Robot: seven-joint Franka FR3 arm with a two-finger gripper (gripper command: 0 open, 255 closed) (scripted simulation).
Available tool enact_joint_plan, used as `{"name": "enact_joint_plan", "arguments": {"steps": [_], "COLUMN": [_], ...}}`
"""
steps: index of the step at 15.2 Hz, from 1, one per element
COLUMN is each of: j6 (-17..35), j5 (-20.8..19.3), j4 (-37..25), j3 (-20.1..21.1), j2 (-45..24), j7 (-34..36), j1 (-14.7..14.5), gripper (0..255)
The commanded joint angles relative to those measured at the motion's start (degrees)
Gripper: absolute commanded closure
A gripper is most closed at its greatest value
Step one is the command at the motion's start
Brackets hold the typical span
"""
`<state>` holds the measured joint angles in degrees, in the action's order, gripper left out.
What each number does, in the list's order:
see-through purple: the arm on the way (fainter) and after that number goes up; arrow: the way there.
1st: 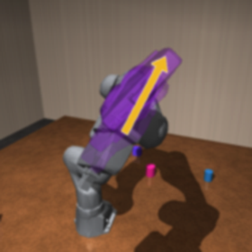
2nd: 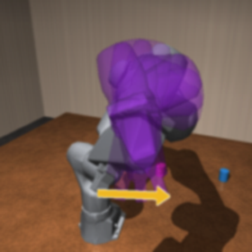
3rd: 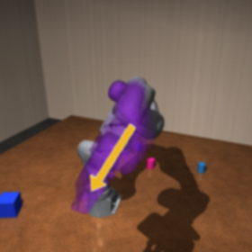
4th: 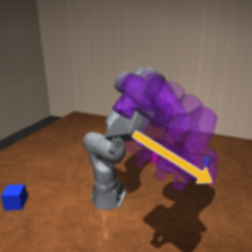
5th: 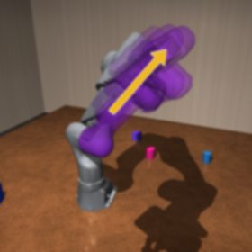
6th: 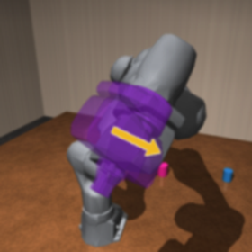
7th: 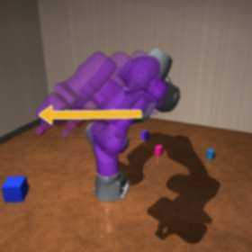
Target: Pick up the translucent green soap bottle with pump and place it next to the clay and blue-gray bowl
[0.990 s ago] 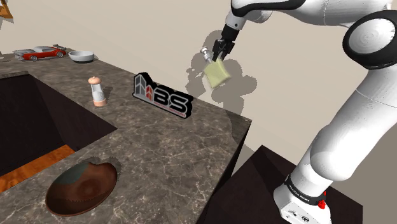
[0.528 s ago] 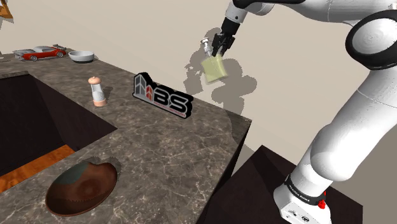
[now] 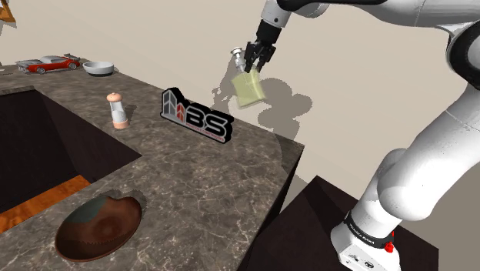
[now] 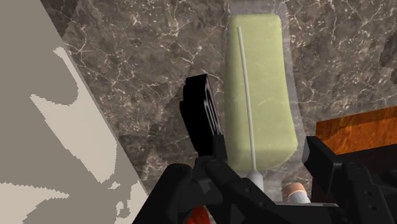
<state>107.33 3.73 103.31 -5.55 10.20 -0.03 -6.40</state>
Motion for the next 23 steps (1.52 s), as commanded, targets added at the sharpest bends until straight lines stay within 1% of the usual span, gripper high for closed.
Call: {"name": "enact_joint_plan", "arguments": {"steps": [1,6,12,18,23], "j6": [0.15,0.64,0.77,0.39,-0.45], "j5": [-0.48,-1.41,-2.41,-3.87,-5.89], "j4": [0.93,2.76,2.73,0.27,-3.71], "j3": [1.68,6.13,11.6,17.12,21.66], "j2": [0.99,2.68,2.75,0.64,-2.85], "j7": [2.86,10.02,18.68,27.49,35.01], "j1": [-1.01,-3.54,-6.52,-9.49,-12.08], "gripper": [255,255,255,255,255]}}
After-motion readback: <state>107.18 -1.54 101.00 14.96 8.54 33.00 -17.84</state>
